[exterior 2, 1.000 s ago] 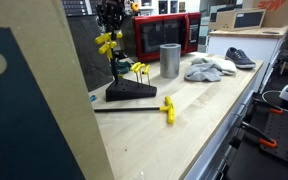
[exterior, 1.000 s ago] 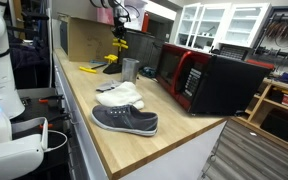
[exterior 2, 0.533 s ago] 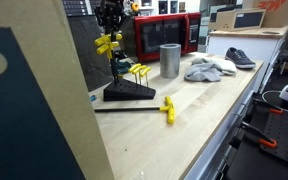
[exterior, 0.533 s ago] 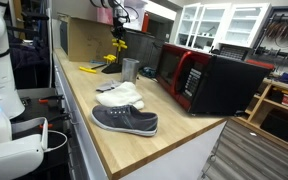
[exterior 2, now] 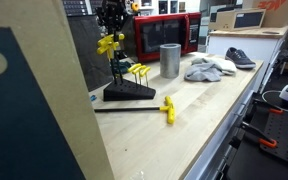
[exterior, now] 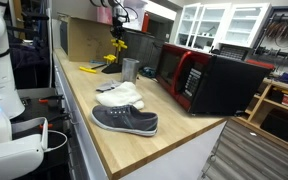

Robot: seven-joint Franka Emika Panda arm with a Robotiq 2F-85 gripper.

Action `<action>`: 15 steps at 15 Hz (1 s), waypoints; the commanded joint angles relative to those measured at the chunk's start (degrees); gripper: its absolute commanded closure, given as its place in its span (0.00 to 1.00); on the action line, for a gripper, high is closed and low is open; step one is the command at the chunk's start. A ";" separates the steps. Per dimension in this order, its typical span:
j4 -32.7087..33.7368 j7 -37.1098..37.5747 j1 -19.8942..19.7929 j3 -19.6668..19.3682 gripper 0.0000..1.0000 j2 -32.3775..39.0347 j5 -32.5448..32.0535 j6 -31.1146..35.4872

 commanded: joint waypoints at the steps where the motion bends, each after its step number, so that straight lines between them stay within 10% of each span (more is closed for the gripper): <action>1: -0.04 -3.05 -0.57 -0.89 0.94 -0.54 -1.31 1.23; 15: 1.66 -0.90 -1.31 -0.80 0.94 1.49 0.28 3.33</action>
